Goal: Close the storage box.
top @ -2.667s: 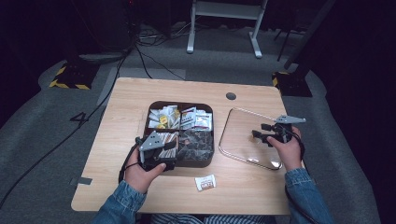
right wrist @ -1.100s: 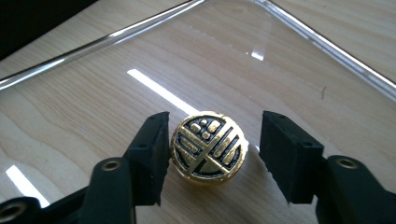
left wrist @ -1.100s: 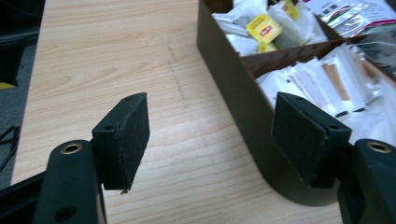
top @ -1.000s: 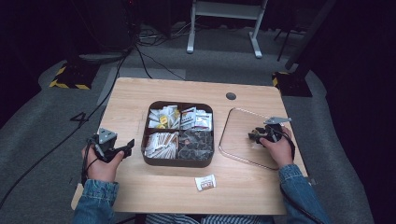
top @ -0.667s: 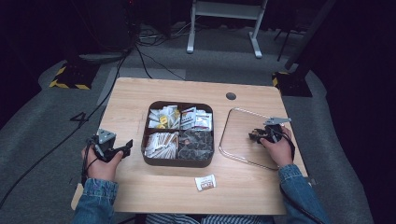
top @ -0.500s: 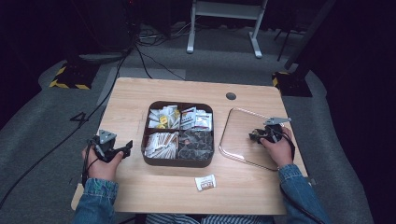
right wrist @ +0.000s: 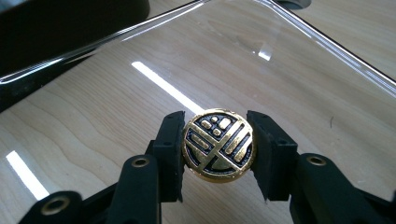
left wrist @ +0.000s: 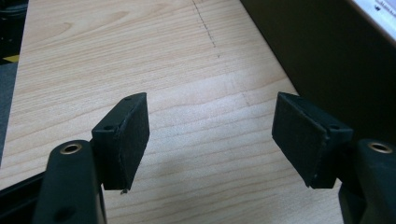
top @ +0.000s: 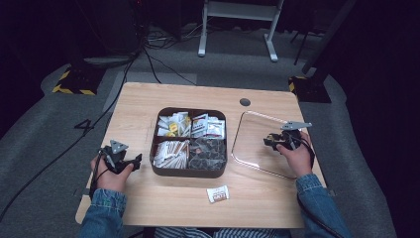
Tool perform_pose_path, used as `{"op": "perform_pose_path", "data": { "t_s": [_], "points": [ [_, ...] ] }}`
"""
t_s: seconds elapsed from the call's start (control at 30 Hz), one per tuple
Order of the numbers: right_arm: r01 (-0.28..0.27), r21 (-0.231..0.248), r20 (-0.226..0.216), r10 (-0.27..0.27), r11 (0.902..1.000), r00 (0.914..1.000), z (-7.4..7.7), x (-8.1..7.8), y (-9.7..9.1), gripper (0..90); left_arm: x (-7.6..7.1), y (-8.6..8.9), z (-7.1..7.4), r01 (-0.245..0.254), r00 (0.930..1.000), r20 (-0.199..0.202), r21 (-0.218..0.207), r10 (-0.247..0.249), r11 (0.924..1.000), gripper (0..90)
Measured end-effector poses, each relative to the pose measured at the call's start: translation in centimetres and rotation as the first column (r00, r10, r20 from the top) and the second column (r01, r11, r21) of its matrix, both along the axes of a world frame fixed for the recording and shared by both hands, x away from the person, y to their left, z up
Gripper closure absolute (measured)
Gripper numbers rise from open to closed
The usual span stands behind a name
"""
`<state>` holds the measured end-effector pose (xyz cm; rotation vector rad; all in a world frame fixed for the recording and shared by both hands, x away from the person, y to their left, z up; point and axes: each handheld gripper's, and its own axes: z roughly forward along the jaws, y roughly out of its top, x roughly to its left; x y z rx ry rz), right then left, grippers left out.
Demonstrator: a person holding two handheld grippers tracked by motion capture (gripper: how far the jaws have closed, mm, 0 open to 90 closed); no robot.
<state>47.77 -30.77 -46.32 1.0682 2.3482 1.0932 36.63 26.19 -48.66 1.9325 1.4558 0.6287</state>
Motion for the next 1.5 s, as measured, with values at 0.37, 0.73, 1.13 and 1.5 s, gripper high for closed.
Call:
{"op": "perform_pose_path", "data": {
  "t_s": [0.37, 0.73, 1.13, 1.5],
  "points": [
    [0.016, 0.049, 0.031, -0.017, 0.9987, 0.9994, 2.5, -0.6, -1.2, 58.9, 0.3, -0.3, -0.8, 0.025, 0.9988, -0.041, 0.012, -0.024, 0.9996, 26.8],
    [0.011, 0.089, 0.044, -0.015, 0.996, 0.9989, 4.3, -1.3, -1.6, 58.8, 0.2, -0.4, -1.2, 0.041, 0.9969, -0.068, 0.012, -0.04, 0.9991, 24.9],
    [-0.031, 0.126, 0.09, 0.02, 0.9915, 0.9957, 7.3, -1.9, 0.1, 58.8, -0.4, -0.5, -1.8, 0.07, 0.9961, -0.052, -0.014, -0.071, 0.9974, 18.7],
    [-0.084, 0.169, 0.115, 0.065, 0.9821, 0.9912, 8.8, -2.9, 1.0, 58.8, -0.3, -0.6, -1.8, 0.076, 0.9956, -0.054, -0.012, -0.076, 0.9971, 17.2]
  ]
}}
